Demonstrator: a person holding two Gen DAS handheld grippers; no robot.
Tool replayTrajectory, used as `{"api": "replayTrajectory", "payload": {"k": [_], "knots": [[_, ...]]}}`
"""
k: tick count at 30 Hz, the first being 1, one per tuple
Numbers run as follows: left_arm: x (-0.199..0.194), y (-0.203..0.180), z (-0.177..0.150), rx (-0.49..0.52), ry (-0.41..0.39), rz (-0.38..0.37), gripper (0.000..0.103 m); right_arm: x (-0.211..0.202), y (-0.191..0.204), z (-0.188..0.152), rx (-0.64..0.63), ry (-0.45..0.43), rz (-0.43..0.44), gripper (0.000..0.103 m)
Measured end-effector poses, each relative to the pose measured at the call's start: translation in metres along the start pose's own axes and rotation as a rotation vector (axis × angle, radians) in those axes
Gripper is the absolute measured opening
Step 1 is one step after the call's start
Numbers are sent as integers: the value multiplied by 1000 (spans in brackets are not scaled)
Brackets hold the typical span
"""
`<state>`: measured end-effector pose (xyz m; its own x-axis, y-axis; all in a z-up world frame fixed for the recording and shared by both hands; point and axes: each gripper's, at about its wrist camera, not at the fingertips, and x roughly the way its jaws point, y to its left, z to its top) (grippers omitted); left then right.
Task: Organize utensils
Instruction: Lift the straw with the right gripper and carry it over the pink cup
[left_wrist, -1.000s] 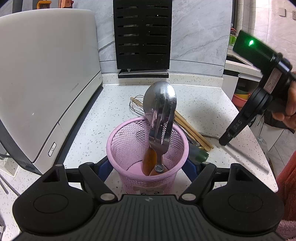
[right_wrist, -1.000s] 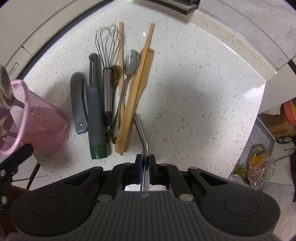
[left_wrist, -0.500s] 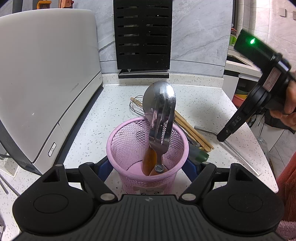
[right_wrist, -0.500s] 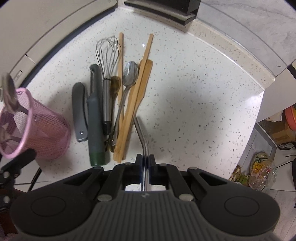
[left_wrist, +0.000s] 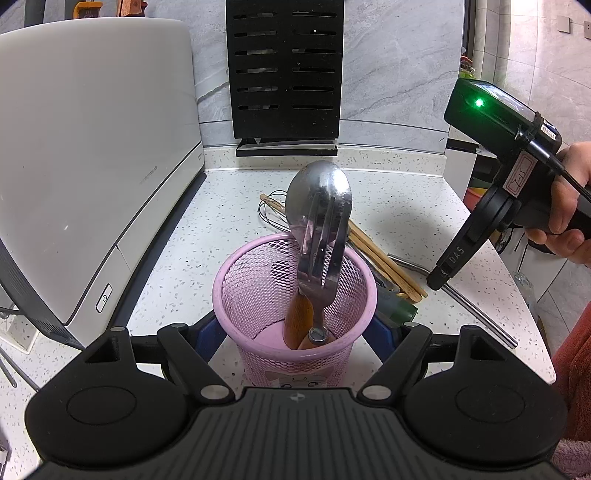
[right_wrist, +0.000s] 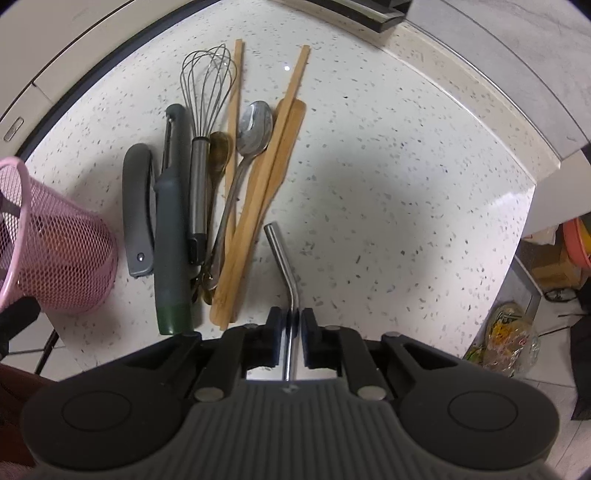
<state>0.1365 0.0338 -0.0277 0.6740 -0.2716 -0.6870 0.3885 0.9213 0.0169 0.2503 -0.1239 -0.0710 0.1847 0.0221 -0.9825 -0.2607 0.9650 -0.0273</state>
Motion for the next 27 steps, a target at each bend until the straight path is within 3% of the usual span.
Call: {"api": "replayTrajectory", "payload": {"k": [1,9,17,27], "knots": [[0,0,0,0,0,0,91,0,1,0,-5,0,-1,5],[0,1,0,0,-1,-1,91,-4,0,-12,-15,-71,-3,3],[1,1,1,0,-1,1,91,-29,-10,-22,-1,-136,57,3],[1,0,2,-2,-1,-1,91,-86,-5,-28,-15,-350,157,3]]}}
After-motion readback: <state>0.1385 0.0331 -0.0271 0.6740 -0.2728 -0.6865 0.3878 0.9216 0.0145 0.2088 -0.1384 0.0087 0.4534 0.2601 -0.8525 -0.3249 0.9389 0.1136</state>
